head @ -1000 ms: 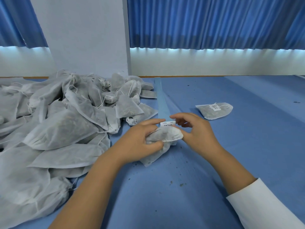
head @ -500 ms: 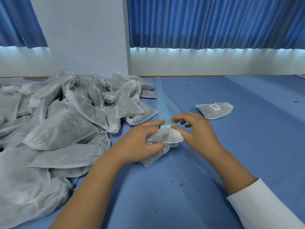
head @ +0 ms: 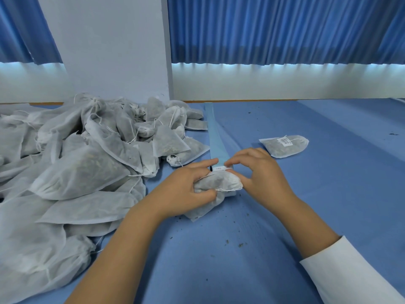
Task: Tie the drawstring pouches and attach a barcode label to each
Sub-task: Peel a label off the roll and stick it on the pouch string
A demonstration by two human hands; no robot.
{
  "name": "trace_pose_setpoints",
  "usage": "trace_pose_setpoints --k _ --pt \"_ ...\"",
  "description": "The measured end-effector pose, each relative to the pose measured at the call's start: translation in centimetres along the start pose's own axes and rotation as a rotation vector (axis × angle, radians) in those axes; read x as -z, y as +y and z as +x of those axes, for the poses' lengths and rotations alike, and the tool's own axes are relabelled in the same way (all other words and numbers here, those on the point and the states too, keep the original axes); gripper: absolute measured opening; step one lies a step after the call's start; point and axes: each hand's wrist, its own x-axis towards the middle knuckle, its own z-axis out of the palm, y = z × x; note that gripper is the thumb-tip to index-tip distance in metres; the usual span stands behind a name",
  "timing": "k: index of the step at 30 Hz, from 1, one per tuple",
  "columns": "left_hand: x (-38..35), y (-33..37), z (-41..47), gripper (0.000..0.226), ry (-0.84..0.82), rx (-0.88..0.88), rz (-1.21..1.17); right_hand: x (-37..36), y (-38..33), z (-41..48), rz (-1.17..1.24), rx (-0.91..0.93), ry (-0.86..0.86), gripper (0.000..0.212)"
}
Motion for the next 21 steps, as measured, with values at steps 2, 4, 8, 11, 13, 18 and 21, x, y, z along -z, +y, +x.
trace_pose_setpoints --k 2,4,8,11,13,18,21 --pt "0.01 -0.1 0.03 0.008 -0.001 0.008 0.005 -0.08 -0.01 0.03 -0.007 0.006 0.007 0.012" --pt "0.0 -0.15 0.02 0.006 0.0 0.012 0.003 -0.14 0.05 0.09 -0.003 0.007 0.014 0.008" --pt "0.05 -0.05 0.01 0.007 -0.006 0.013 0.006 -0.17 0.2 0.04 0.023 -0.012 -0.006 0.003" --pt "0.12 0.02 0.06 0.008 -0.014 0.019 0.018 -0.27 0.22 0.04 0.076 -0.042 -0.04 0.005" --pt "0.18 0.09 0.04 0.008 -0.026 0.024 0.021 -0.29 0.07 0.03 0.123 -0.041 -0.049 0.007" --pt "0.19 0.1 0.04 0.014 -0.028 0.036 0.014 -0.18 -0.41 -0.06 0.185 -0.036 -0.044 0.009" --pt "0.07 -0.03 0.07 0.014 -0.017 0.023 -0.004 -0.18 -0.42 0.0 0.19 -0.019 -0.034 0.009"
